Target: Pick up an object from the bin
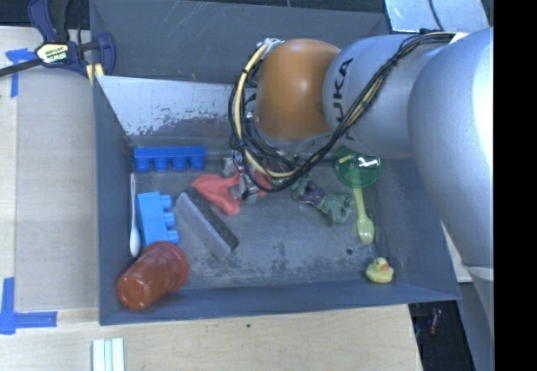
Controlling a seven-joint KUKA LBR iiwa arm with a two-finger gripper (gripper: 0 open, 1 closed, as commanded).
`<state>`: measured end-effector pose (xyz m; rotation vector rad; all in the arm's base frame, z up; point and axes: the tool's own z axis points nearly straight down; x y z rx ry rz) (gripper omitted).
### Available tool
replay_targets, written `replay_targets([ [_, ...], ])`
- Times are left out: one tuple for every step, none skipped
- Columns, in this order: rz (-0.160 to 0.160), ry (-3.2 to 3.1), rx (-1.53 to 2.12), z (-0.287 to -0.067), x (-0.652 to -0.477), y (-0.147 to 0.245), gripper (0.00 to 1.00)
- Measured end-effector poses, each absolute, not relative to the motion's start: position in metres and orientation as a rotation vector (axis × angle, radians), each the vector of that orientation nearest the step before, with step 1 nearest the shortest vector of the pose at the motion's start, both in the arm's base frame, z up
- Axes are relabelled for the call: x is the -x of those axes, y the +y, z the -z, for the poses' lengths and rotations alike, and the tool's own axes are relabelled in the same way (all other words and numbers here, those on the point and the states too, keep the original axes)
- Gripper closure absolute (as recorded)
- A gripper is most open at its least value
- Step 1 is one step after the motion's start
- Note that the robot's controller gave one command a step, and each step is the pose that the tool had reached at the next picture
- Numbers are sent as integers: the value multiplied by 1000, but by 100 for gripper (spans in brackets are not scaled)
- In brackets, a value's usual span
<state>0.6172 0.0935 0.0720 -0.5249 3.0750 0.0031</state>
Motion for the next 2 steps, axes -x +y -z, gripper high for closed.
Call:
replay_targets([
  [-1, 3039, 711, -123, -613, 93, 100],
  [1, 2955, 1005, -198, -603, 80, 100],
])
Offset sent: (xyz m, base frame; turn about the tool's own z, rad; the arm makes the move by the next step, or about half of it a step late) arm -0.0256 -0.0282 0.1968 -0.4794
